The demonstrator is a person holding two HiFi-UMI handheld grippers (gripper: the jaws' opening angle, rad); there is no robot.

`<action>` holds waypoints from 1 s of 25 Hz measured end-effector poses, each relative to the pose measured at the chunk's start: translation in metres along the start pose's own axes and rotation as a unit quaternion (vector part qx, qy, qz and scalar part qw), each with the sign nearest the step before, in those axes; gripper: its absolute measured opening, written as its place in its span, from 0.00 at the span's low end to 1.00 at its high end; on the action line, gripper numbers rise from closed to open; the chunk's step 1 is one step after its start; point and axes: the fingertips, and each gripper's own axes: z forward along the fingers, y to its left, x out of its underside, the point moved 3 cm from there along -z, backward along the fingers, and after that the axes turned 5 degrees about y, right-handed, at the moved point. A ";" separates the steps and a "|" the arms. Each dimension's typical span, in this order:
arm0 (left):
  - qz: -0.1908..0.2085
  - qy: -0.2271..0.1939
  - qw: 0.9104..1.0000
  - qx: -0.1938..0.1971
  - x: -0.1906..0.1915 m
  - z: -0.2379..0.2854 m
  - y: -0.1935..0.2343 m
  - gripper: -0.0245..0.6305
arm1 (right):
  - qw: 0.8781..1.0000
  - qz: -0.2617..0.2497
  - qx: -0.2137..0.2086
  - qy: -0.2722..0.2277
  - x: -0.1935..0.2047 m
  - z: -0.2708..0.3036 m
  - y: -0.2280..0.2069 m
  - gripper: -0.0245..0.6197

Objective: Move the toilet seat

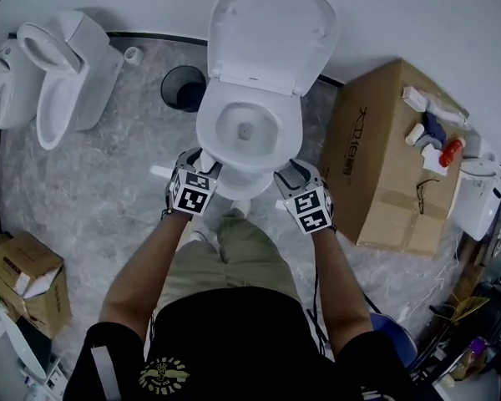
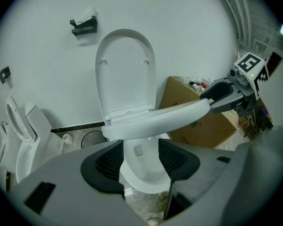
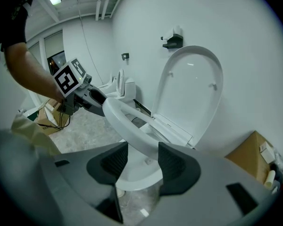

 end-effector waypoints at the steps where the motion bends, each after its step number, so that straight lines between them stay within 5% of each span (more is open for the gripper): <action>1: 0.000 0.001 1.000 -0.003 -0.003 -0.001 0.000 0.42 | 1.000 0.004 -0.003 -0.001 -0.002 -0.001 -0.002 0.38; 12: -0.009 -0.018 0.999 -0.026 -0.031 -0.005 0.011 0.42 | 1.000 0.018 -0.009 -0.014 -0.027 -0.006 -0.022 0.38; 25: 0.016 -0.038 0.999 -0.003 -0.070 -0.008 0.021 0.42 | 0.998 0.049 0.016 -0.021 -0.059 -0.013 -0.048 0.36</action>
